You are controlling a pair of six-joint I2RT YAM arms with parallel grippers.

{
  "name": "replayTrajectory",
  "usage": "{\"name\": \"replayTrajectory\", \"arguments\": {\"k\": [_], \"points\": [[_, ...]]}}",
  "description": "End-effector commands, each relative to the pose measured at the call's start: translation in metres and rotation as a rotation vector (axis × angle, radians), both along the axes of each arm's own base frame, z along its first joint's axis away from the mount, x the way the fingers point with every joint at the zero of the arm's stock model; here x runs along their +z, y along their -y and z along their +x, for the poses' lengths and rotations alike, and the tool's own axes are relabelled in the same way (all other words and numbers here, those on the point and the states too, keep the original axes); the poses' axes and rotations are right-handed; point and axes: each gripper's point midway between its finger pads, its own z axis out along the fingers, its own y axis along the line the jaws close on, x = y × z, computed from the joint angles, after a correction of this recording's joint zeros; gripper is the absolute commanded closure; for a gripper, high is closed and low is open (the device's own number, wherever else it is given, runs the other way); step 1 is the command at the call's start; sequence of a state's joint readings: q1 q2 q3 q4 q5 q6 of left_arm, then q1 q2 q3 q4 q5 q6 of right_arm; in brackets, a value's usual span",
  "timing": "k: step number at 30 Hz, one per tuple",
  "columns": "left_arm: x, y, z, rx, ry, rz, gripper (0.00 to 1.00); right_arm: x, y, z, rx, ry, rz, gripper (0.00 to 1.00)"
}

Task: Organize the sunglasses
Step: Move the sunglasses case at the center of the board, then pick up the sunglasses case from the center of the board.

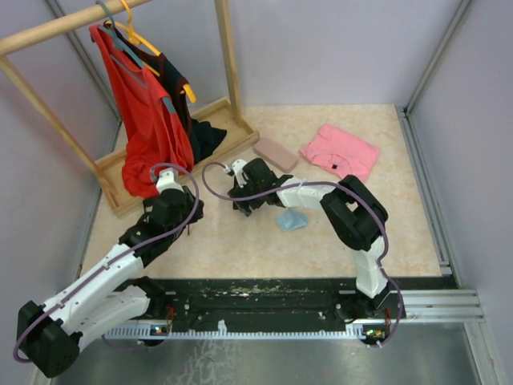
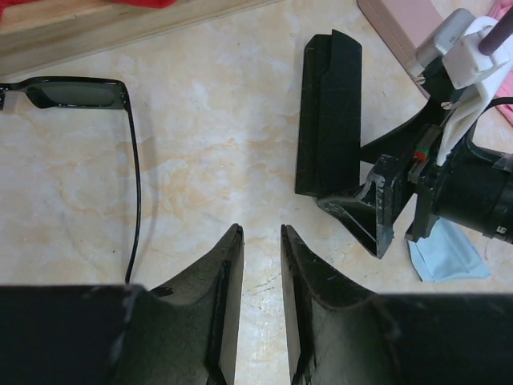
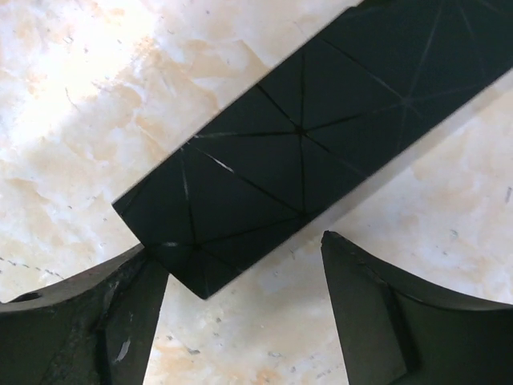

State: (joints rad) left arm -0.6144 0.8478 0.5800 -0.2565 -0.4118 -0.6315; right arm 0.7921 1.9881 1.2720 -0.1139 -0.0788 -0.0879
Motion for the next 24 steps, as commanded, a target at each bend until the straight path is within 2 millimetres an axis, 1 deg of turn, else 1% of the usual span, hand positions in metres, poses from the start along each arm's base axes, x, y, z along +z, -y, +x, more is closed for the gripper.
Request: {"name": "replayTrajectory", "arguments": {"k": [1, 3, 6, 7, 9, 11, 14, 17, 18, 19, 21, 24], "points": [[0.006, -0.012, 0.000, 0.043, 0.021, 0.017, 0.65, 0.059, -0.005, 0.006, 0.030, 0.099, 0.107, 0.23], [0.006, -0.014, 0.000, 0.052, 0.025, 0.022, 0.60, 0.080, 0.001, 0.000, 0.045, 0.114, 0.149, 0.21], [0.008, -0.014, 0.000, 0.050, 0.031, 0.019, 0.59, 0.107, 0.023, 0.005, 0.021, 0.137, 0.191, 0.20], [0.007, -0.013, 0.000, 0.046, 0.031, 0.016, 0.59, 0.113, 0.032, 0.011, -0.007, 0.146, 0.188, 0.19], [0.008, -0.011, 0.000, 0.039, 0.031, 0.006, 0.59, 0.118, 0.053, 0.025, -0.069, 0.163, 0.145, 0.19], [0.007, -0.010, -0.001, 0.035, 0.030, 0.002, 0.58, 0.122, 0.069, 0.042, -0.105, 0.192, 0.093, 0.19], [0.008, -0.008, -0.002, 0.024, 0.030, -0.004, 0.58, 0.117, 0.084, 0.064, -0.104, 0.189, 0.011, 0.15], [0.009, -0.004, -0.003, -0.001, 0.024, -0.007, 0.56, 0.108, 0.092, 0.090, -0.086, 0.165, -0.035, 0.12], [0.009, -0.003, -0.004, -0.007, 0.021, -0.008, 0.56, 0.100, 0.092, 0.099, -0.077, 0.145, -0.046, 0.11], [0.009, -0.003, -0.004, -0.011, 0.017, -0.010, 0.55, 0.096, 0.092, 0.107, -0.072, 0.136, -0.052, 0.11], [0.009, -0.001, -0.005, -0.019, 0.012, -0.011, 0.53, 0.094, 0.094, 0.125, -0.069, 0.139, -0.063, 0.08], [0.011, 0.001, -0.006, -0.031, 0.011, -0.016, 0.52, 0.086, 0.095, 0.146, -0.055, 0.128, -0.075, 0.07]]}}
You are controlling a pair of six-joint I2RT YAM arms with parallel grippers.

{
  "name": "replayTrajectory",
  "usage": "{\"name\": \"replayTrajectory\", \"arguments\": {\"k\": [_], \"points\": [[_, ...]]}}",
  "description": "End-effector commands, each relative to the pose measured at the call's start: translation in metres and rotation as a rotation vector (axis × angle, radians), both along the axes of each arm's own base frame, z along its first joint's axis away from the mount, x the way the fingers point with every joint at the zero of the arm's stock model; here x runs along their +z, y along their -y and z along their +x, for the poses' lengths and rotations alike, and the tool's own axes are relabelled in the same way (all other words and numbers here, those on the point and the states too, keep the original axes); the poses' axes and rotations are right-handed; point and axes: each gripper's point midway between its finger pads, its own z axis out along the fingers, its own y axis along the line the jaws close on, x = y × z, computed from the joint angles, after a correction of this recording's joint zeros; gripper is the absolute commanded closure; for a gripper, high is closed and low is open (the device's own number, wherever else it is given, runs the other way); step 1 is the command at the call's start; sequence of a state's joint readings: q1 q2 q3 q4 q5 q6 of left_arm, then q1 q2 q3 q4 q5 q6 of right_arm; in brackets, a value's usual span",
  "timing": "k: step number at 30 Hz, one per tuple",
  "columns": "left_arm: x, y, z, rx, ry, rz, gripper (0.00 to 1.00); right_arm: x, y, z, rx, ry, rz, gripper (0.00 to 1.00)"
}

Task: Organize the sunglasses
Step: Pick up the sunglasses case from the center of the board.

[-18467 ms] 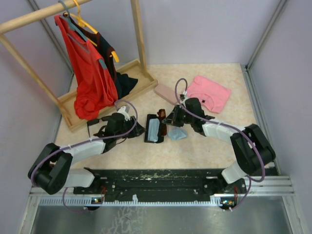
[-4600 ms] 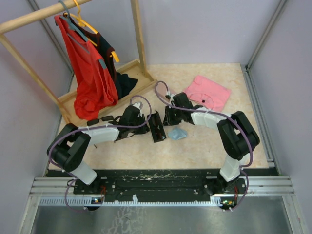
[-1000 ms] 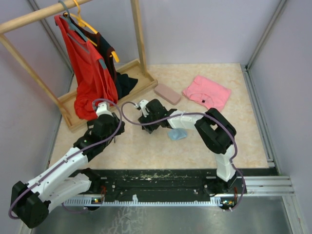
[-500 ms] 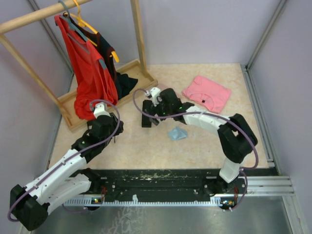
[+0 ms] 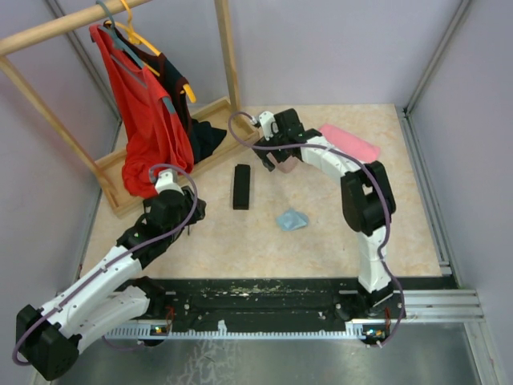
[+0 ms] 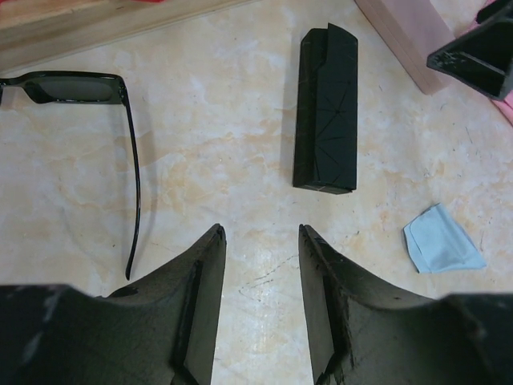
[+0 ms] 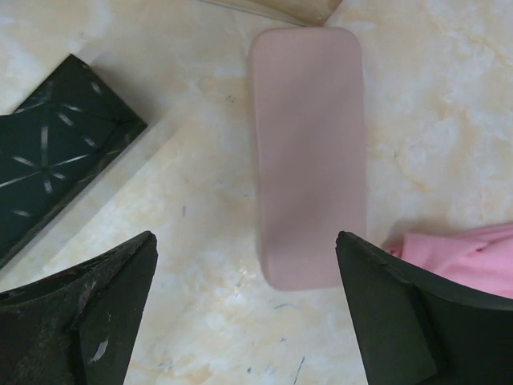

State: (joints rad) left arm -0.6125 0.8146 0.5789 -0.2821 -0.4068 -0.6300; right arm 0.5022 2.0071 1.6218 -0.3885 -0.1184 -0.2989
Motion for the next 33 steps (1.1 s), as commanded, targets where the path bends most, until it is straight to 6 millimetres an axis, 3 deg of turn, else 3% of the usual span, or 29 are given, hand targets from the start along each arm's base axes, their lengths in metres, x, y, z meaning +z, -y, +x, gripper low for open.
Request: {"name": "replayTrajectory", "arguments": {"k": [1, 8, 13, 22, 24, 30, 33], "points": [[0.008, 0.004, -0.001, -0.032, 0.006, -0.010, 0.51, -0.002, 0.003, 0.027, 0.059, -0.013, -0.028, 0.06], [0.006, 0.000, -0.002, -0.031, 0.006, 0.019, 0.49, -0.012, 0.002, 0.060, 0.097, -0.047, -0.022, 0.07], [0.006, -0.001, -0.002, -0.026, 0.005, 0.026, 0.48, -0.034, -0.003, 0.067, 0.140, -0.106, -0.043, 0.12], [0.005, -0.001, -0.002, -0.023, -0.004, 0.029, 0.48, -0.048, -0.008, 0.068, 0.177, -0.157, -0.025, 0.13], [0.005, -0.001, -0.001, -0.024, -0.005, 0.027, 0.48, -0.050, -0.007, 0.068, 0.175, -0.162, -0.024, 0.18], [0.005, 0.000, -0.001, -0.024, -0.005, 0.026, 0.48, -0.043, -0.008, 0.067, 0.168, -0.154, -0.005, 0.52], [0.006, 0.000, -0.001, -0.024, -0.002, 0.027, 0.48, -0.026, -0.010, 0.065, 0.164, -0.127, 0.024, 0.57]]}}
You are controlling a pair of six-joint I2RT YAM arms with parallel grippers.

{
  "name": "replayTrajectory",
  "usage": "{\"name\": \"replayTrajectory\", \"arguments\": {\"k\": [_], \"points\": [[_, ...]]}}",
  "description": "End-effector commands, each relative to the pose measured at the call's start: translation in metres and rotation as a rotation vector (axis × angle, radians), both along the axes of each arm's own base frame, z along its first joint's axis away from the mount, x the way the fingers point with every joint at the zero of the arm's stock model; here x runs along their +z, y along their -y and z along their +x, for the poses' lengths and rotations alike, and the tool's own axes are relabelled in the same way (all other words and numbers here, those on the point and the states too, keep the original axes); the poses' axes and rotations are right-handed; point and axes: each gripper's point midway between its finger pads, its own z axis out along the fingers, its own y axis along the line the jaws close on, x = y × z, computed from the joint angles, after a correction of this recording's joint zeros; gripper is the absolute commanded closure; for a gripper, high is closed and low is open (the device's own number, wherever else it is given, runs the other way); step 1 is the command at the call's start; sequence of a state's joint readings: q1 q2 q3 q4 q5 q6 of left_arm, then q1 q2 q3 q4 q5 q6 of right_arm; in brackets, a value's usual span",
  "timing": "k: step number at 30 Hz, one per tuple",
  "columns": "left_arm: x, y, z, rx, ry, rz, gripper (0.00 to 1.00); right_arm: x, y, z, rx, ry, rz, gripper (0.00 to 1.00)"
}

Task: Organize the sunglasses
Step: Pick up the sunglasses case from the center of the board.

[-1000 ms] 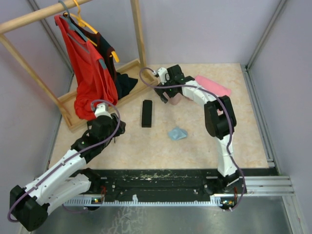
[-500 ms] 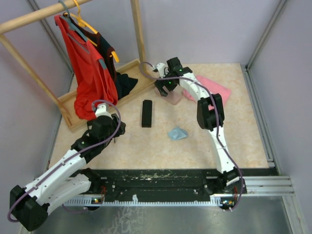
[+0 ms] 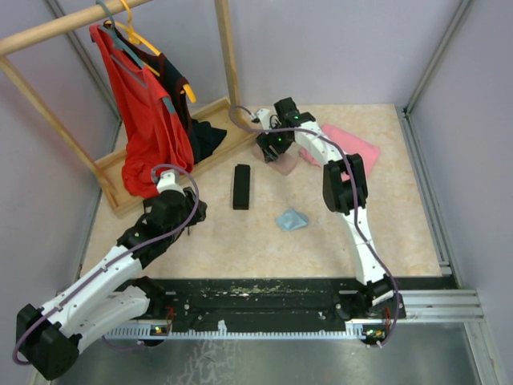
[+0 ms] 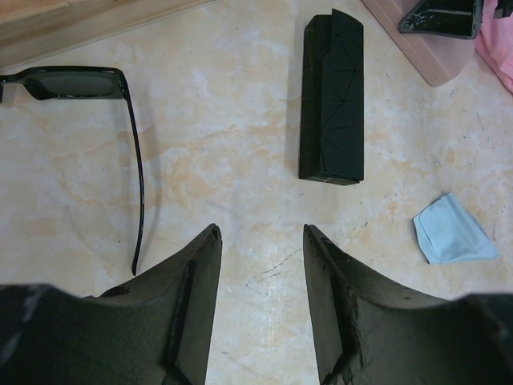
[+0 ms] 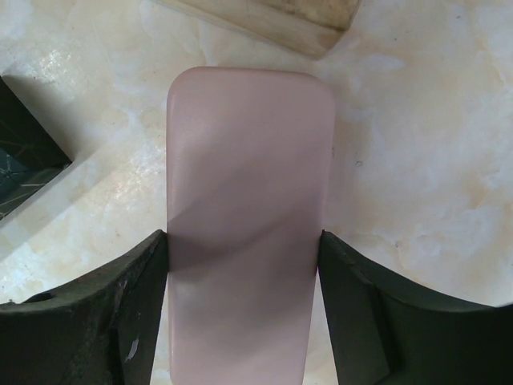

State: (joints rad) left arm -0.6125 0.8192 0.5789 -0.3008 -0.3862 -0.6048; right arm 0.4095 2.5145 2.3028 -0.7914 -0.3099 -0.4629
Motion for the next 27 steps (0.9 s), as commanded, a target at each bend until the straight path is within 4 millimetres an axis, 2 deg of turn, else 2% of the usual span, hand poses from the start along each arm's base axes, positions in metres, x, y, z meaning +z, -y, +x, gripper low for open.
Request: {"name": "replayTrajectory", "arguments": {"k": [1, 4, 7, 11, 16, 17, 18, 19, 22, 24, 27], "points": [[0.013, -0.001, 0.003, 0.006, 0.021, -0.001, 0.48, 0.048, -0.007, 0.002, -0.001, 0.077, 0.084, 0.58], [0.014, -0.002, 0.002, 0.009, 0.025, -0.003, 0.48, 0.076, -0.004, 0.001, -0.043, 0.120, 0.120, 0.59], [0.016, -0.003, 0.001, 0.010, 0.030, -0.011, 0.48, 0.111, 0.001, -0.001, -0.097, 0.176, 0.180, 0.60], [0.018, -0.002, 0.000, 0.008, 0.036, -0.020, 0.48, 0.151, 0.009, -0.016, -0.193, 0.196, 0.265, 0.59], [0.022, -0.001, 0.001, 0.004, 0.044, -0.027, 0.48, 0.168, 0.010, -0.058, -0.297, 0.109, 0.411, 0.60], [0.023, 0.000, 0.001, 0.001, 0.045, -0.029, 0.48, 0.169, 0.010, -0.070, -0.323, 0.075, 0.452, 0.61], [0.026, 0.002, 0.002, -0.006, 0.047, -0.034, 0.48, 0.179, 0.010, -0.083, -0.331, 0.066, 0.499, 0.62], [0.028, 0.004, 0.002, -0.014, 0.049, -0.040, 0.48, 0.174, 0.011, -0.097, -0.347, 0.031, 0.525, 0.63], [0.034, 0.010, 0.002, -0.038, 0.052, -0.061, 0.48, 0.183, 0.013, -0.131, -0.398, -0.027, 0.643, 0.63], [0.035, 0.014, 0.002, -0.050, 0.048, -0.075, 0.48, 0.181, 0.012, -0.153, -0.421, -0.090, 0.715, 0.66], [0.037, 0.020, 0.001, -0.080, 0.043, -0.088, 0.48, 0.167, 0.010, -0.184, -0.472, -0.153, 0.753, 0.72]]}}
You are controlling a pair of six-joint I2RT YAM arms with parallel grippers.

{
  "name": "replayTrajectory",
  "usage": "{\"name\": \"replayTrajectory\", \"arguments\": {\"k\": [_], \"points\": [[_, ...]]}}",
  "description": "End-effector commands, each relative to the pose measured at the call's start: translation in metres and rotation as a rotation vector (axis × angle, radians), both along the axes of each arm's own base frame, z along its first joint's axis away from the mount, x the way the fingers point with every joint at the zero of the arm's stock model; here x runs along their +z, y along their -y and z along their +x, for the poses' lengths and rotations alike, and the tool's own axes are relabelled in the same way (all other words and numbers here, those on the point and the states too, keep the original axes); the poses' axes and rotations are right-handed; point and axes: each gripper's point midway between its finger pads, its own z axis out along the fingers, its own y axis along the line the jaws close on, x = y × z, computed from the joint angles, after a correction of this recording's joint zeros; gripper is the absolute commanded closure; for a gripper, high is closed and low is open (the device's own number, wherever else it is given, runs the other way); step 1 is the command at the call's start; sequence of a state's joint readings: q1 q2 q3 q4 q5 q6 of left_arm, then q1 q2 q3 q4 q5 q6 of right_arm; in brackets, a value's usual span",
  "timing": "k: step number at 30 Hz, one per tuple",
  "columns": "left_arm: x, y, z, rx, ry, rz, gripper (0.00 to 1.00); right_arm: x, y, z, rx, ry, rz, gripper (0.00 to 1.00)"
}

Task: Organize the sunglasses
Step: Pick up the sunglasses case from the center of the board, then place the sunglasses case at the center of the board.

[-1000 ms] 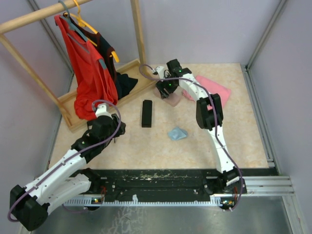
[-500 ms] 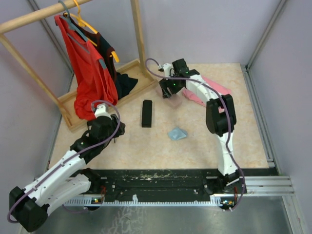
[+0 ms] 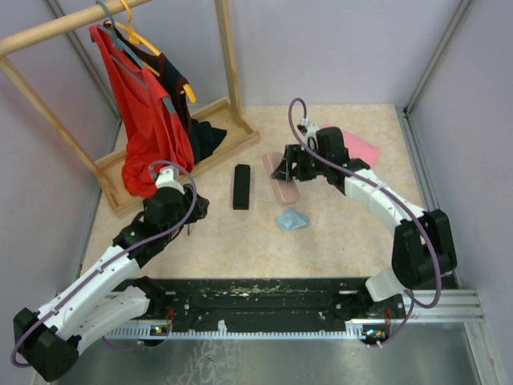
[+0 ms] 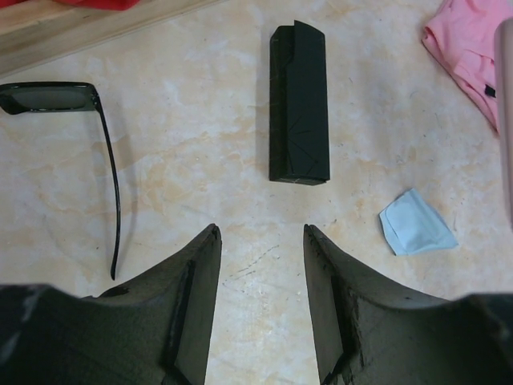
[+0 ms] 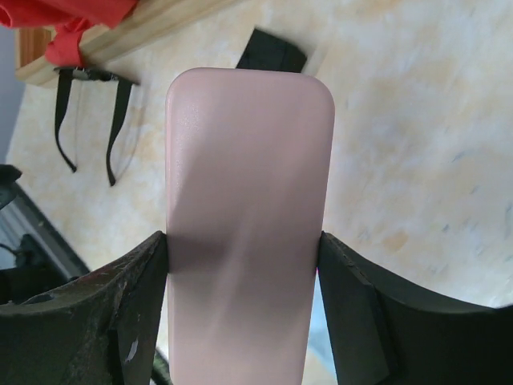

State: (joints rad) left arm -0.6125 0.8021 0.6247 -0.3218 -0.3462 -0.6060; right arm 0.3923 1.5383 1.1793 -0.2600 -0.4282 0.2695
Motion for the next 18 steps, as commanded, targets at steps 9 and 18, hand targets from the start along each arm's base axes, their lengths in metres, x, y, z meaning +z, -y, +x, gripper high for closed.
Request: {"name": "replayTrajectory", "arguments": {"k": [9, 18], "points": [[0.017, 0.016, -0.004, -0.065, 0.004, -0.073, 0.49, -0.001, -0.021, -0.105, -0.241, -0.045, 0.141, 0.71], [0.007, 0.011, -0.012, -0.030, -0.034, -0.108, 0.50, -0.036, -0.013, -0.148, -0.461, -0.025, -0.062, 0.71]]}}
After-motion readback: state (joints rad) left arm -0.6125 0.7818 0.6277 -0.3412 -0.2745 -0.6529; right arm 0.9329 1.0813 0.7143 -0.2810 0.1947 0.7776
